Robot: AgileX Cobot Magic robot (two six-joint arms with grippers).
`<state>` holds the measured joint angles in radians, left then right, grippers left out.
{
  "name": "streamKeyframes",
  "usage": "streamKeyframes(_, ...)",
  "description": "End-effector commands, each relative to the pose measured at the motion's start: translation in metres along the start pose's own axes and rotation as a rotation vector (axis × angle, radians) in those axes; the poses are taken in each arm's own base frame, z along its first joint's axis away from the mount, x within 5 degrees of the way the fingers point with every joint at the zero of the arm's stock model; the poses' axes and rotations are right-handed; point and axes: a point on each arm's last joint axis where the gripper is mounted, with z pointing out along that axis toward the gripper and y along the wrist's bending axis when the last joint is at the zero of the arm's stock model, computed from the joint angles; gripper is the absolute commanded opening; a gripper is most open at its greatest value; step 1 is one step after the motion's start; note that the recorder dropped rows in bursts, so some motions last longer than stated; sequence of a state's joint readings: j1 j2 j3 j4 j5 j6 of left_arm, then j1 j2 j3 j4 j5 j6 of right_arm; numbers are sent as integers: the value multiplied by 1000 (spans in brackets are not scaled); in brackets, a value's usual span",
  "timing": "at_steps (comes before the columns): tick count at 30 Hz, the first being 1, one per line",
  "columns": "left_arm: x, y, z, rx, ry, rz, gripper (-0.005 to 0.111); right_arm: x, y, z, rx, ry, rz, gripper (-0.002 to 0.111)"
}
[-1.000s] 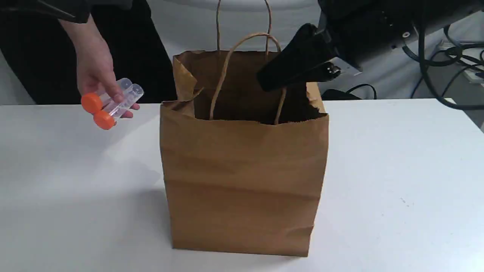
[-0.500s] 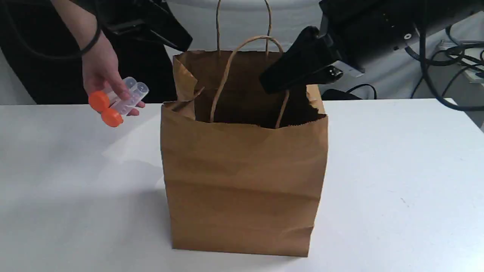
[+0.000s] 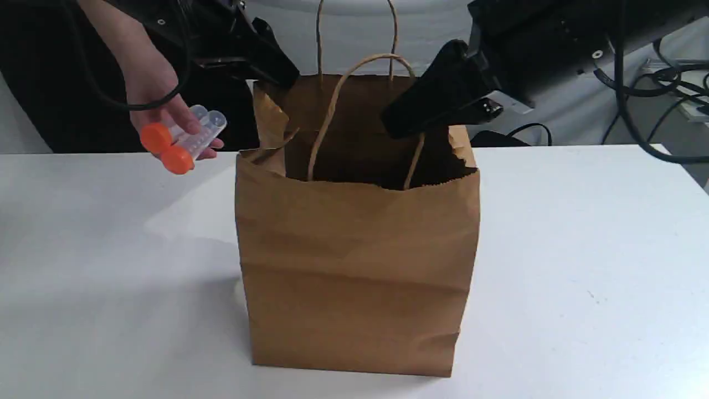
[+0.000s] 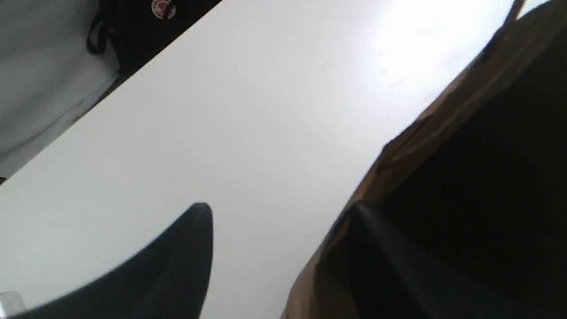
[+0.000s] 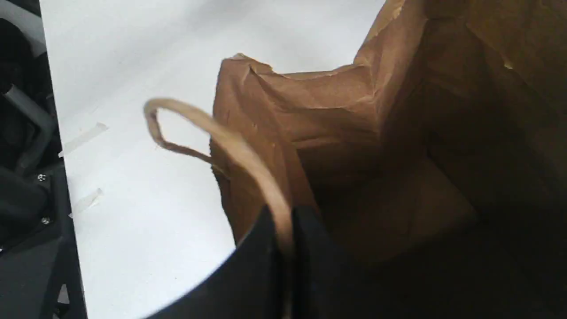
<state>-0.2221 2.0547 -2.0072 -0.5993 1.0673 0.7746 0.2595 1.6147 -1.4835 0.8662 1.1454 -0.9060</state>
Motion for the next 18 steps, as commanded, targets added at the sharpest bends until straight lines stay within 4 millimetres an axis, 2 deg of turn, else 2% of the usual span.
streamKeyframes(1, -4, -2, 3, 29, -36, -4, 49, 0, 1, -1, -3, 6, -2, 0)
streamKeyframes(9, 8, -1, 26, 106, 22, -40, 49, 0, 1, -1, -3, 6, -2, 0)
streamKeyframes(12, 10, -5, 34, 127, 43, -36, 44, 0, 1, -1, -3, 6, -2, 0)
streamKeyframes(14, 8, -5, 36, 108, 28, -32, 31, 0, 1, -1, -3, 6, -2, 0)
streamKeyframes(17, 3, -4, 34, 89, -20, -62, 0, 0, 1, -1, -3, 6, -2, 0)
streamKeyframes(18, 1, -3, 33, 76, -35, -79, 0, 0, 1, -1, -3, 6, -2, 0)
